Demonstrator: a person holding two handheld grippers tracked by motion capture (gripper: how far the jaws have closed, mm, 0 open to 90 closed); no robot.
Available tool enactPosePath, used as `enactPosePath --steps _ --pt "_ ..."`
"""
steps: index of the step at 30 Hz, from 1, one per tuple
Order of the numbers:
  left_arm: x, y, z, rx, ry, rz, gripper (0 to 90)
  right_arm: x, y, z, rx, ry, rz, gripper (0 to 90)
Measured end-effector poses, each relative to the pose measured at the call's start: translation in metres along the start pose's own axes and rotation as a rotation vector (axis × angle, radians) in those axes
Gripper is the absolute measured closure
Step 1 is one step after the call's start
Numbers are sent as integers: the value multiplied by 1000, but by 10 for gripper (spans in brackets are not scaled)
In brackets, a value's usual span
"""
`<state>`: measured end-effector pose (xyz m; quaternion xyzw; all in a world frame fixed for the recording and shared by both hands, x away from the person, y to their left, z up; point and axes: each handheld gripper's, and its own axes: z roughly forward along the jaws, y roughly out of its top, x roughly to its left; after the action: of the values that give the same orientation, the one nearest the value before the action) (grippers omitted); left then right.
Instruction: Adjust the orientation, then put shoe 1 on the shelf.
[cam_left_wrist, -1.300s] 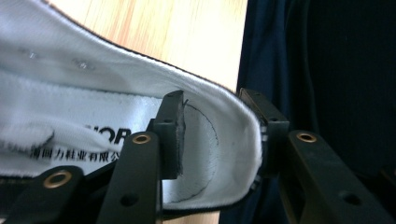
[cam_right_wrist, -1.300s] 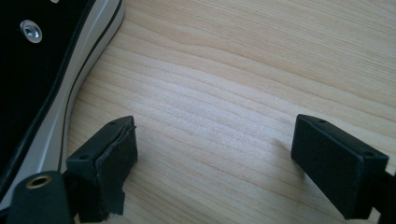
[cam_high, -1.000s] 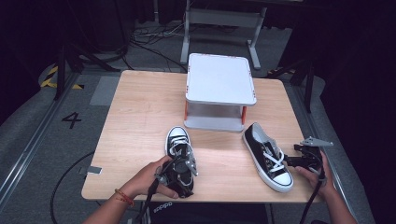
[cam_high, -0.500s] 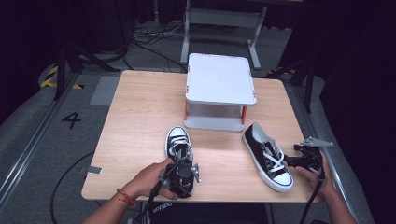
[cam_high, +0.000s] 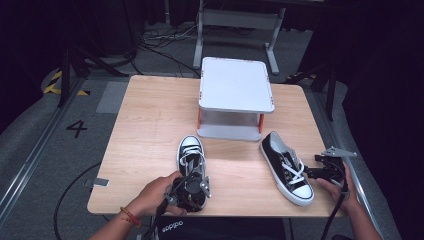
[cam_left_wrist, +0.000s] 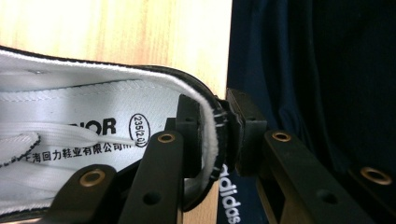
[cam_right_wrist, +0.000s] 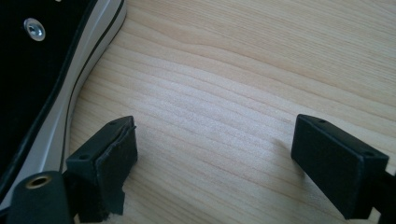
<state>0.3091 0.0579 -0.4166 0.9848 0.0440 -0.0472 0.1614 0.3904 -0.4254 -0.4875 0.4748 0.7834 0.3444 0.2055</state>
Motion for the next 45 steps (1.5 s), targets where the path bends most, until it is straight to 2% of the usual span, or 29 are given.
enactPosePath --steps 5,12,14,18,30,36,41,44,45 --pt "-3 0 -5 25 11 13 770 0 0 0 0 -1 -1 149" --pt "-2 0 -12 18 8 14 769 -1 0 0 0 5 -4 147" --pt "-3 -1 -14 -11 29 -4 767 -1 0 0 1 7 -7 146" --pt "-6 -4 -17 4 56 -5 769 -1 1 1 0 9 -10 144" --pt "4 -13 -33 -3 67 -29 754 -1 0 0 2 14 -13 144" --pt "13 -21 -48 -13 111 -47 752 -1 1 1 2 16 -16 141" --pt "17 -21 -58 -10 148 -55 752 -1 0 0 2 16 -16 142" --pt "21 -21 -73 -40 182 -69 752 -1 0 0 2 15 -16 142" --pt "21 -21 -73 -40 182 -69 751 -1 0 0 3 14 -14 142"
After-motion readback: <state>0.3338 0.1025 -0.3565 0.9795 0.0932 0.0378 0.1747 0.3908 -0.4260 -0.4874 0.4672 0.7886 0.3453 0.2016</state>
